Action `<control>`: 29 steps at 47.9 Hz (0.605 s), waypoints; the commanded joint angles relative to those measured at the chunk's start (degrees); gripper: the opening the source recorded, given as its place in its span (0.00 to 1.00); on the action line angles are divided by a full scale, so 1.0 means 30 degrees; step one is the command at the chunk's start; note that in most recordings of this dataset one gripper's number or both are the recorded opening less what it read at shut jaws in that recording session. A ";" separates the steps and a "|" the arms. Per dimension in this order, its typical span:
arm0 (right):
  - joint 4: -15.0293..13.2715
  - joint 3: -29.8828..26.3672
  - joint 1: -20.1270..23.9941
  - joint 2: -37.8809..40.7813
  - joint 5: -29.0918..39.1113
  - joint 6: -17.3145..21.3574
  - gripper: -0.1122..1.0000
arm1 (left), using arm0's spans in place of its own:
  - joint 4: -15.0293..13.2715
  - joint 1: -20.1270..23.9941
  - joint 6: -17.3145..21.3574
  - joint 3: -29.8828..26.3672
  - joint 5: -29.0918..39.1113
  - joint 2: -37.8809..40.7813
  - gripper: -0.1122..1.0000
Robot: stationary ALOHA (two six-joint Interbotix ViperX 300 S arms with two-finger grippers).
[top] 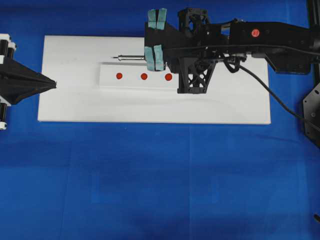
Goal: Touch the tip of the soldering iron to the mark.
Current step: 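Raise the iron tip off the strip and move right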
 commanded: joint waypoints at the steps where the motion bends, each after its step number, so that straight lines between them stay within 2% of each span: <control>1: -0.0029 -0.0381 0.0088 -0.0586 0.0000 0.0029 0.16 | 0.0029 -0.0029 -0.0029 -0.0176 -0.0088 0.0029 0.10; 8: -0.0029 -0.0059 0.0088 -0.0791 0.0469 0.0000 0.16 | 0.0029 -0.0059 -0.0029 -0.0176 -0.0088 0.0029 0.10; 29: 0.0059 0.3838 0.0088 -0.3838 0.0498 0.0322 0.16 | 0.0029 -0.0029 -0.0029 -0.0176 -0.0205 0.0029 0.10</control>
